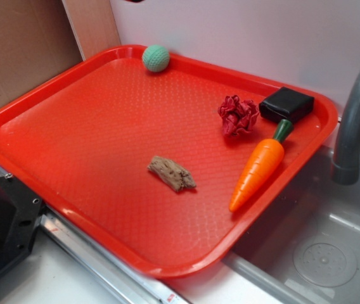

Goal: Grab the black box.

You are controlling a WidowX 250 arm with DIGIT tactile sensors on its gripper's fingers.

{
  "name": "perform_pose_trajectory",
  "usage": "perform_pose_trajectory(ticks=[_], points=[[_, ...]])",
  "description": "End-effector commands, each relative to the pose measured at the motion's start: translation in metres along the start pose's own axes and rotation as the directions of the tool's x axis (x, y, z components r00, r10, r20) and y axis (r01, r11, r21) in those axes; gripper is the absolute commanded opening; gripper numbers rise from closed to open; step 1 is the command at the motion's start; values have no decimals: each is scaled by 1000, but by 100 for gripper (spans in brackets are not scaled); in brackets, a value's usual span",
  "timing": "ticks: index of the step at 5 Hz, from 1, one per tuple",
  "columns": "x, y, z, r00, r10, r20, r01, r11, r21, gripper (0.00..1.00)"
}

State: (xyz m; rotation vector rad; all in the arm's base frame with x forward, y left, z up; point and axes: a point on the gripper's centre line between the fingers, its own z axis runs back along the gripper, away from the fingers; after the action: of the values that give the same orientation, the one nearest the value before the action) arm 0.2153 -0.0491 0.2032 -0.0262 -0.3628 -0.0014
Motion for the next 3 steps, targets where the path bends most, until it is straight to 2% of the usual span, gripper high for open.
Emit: perform_pose_trajectory(ticks=[1, 2, 3], points=[[49, -24, -70, 992, -124, 30, 126, 989, -77, 100], [48, -41, -90, 988, -155, 24, 157, 982, -109, 100], [59, -54, -121, 981, -185, 59, 193, 959, -209, 100]])
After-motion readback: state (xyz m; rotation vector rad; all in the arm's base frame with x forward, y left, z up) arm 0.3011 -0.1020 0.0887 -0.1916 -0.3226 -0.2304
